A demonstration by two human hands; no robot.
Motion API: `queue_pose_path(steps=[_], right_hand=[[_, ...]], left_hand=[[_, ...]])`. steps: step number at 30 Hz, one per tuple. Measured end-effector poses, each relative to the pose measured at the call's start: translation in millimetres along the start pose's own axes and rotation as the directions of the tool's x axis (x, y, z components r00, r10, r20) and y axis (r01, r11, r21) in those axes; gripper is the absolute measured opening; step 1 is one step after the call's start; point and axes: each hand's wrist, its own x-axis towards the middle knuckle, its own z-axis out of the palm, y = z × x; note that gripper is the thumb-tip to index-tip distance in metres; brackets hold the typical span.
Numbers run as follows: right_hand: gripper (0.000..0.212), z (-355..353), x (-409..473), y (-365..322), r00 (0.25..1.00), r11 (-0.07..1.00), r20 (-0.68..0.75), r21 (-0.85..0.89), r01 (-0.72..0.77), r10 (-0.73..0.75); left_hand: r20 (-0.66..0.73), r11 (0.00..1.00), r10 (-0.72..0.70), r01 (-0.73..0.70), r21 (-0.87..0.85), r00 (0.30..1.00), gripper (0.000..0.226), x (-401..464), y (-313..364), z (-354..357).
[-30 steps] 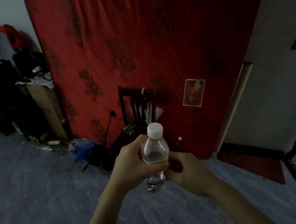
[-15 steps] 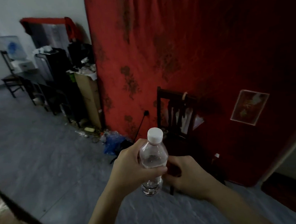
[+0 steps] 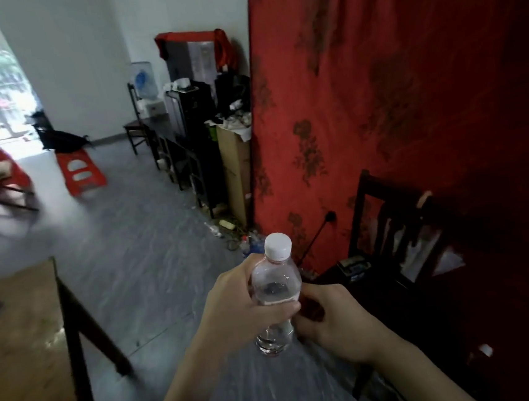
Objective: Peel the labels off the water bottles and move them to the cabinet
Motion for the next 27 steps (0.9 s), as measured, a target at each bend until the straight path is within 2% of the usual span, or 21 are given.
queue_pose_path(steps=[6, 11, 15, 19, 27], right_hand=[[0.009, -30.9, 60.4, 32.1, 0.990, 0.991, 0.070, 0.067, 0.120, -0.124], [0.002, -29.7, 108.9, 44.3, 0.969, 0.971, 0.123, 0.136, 0.197, -0.213], [0.011, -15.8, 150.9, 51.1, 0.956, 0.961, 0.157, 0.165, 0.220, -0.246], [0.017, 6.9, 200.1, 57.5, 0.952, 0.970, 0.197, 0.120, 0.213, -0.234], [0.010, 54.1, 323.8, 47.1, 0.916, 0.946, 0.243, 0.142, 0.290, -0.318]], left_hand=[[-0.114, 1.000, -0.015, 0.018, 0.023, 0.993, 0.057, 48.2, -0.1, 5.6], [-0.245, 0.995, -0.098, 0.101, 0.000, 0.965, 0.054, 73.0, -7.0, -3.0], [-0.291, 0.994, -0.092, 0.106, 0.031, 0.952, 0.053, 92.3, -22.8, -19.9], [-0.341, 0.994, -0.082, 0.103, 0.044, 0.936, 0.057, 112.2, -46.5, -41.7], [-0.416, 0.990, -0.077, 0.120, 0.077, 0.906, 0.064, 176.2, -113.7, -117.0]])
